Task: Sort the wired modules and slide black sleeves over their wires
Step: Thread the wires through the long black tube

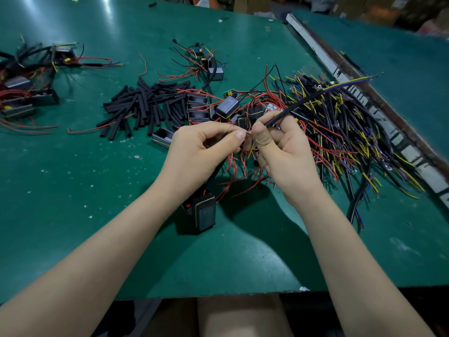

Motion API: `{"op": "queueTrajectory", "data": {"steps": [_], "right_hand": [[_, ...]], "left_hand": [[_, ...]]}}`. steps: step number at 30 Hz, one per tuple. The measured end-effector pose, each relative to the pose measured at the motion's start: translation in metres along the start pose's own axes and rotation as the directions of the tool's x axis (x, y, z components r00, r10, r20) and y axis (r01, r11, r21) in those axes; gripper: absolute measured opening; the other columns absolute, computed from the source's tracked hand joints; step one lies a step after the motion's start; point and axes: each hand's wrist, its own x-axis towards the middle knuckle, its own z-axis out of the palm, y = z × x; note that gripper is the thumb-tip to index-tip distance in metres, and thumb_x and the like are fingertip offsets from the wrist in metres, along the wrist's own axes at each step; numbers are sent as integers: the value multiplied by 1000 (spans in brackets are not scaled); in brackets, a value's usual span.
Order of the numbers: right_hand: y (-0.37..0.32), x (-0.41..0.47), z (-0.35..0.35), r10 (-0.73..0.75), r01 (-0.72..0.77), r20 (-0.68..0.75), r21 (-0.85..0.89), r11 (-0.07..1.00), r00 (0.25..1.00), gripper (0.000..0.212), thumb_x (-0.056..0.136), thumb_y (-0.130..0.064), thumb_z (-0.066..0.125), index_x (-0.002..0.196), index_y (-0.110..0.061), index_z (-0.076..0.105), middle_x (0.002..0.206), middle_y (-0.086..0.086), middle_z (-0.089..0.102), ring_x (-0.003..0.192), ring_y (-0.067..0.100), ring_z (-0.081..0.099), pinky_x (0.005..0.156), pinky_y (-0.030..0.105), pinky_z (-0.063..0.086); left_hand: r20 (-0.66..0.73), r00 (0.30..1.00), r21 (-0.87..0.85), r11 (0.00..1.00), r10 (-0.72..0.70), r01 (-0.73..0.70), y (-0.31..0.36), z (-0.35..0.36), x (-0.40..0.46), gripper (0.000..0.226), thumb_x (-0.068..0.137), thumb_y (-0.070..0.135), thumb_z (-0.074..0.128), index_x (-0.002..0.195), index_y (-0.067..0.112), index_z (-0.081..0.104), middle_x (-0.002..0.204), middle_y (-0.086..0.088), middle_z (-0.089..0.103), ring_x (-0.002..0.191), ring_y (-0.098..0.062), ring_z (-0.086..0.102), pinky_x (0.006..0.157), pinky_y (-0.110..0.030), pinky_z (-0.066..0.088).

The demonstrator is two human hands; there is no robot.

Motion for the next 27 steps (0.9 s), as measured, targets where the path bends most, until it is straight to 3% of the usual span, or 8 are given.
{"op": "queueTrajectory", "data": {"steps": [4,7,11,15,19,23,26,27], "right_hand": [[3,-1,1,-22,22,26,-6,1000,999,9,98,-8,49,93,-13,45,66,1,59,48,-2,54,52,7,40],[6,-1,2,-33,36,54,-57,998,998,10,98,-10,50,93,-17,44,67,1,60,54,-3,55,58,9,41],[11,-3,3,-78,98,80,-289,952,994,11,94,-22,53,93,-27,44,66,-12,62,67,16,60,73,34,48],[11,-6,-1,-198,257,164,-587,768,966,7,96,-32,49,95,-32,42,73,-23,56,64,19,56,60,32,43],[8,-7,-7,-295,328,194,-787,522,936,18,97,-36,46,100,-22,57,78,-3,62,70,28,55,58,39,48],[6,-7,-5,-314,347,207,-792,503,927,24,97,-35,46,93,-20,64,76,-13,48,77,19,50,59,30,37],[6,-6,-5,-324,369,247,-840,399,913,14,98,-24,53,100,-17,65,85,-6,57,84,26,54,59,34,45],[7,-6,-4,-317,367,246,-832,416,916,14,97,-21,54,103,-14,65,90,-1,60,87,28,56,62,39,49]], "left_hand": [[-73,997,58,998,-1,5,-2,1,-2,18,88,13,65,76,25,68,60,22,63,59,8,53,62,-8,39],[-154,987,125,990,-44,64,-6,3,-2,17,86,19,66,73,29,68,59,21,61,57,4,51,61,-16,40],[-206,975,195,973,-83,124,-6,7,-3,23,82,18,67,65,33,66,53,22,59,53,5,49,58,-18,39],[-170,981,289,947,-93,140,-6,8,-5,15,80,19,68,66,24,69,47,20,54,47,2,45,51,-12,31],[-81,988,343,927,-129,149,-5,6,-4,13,81,24,70,69,18,70,46,7,48,47,-6,39,49,-18,30],[-14,982,355,917,-186,179,-5,2,1,19,79,23,70,61,28,65,45,4,48,46,-7,38,49,-21,32],[41,975,358,915,-217,188,-5,0,3,18,79,25,69,62,21,67,46,2,44,45,-7,33,44,-19,30],[74,971,363,913,-225,184,-5,-1,4,17,80,24,69,64,19,68,47,3,42,45,-6,31,44,-18,28]]}}
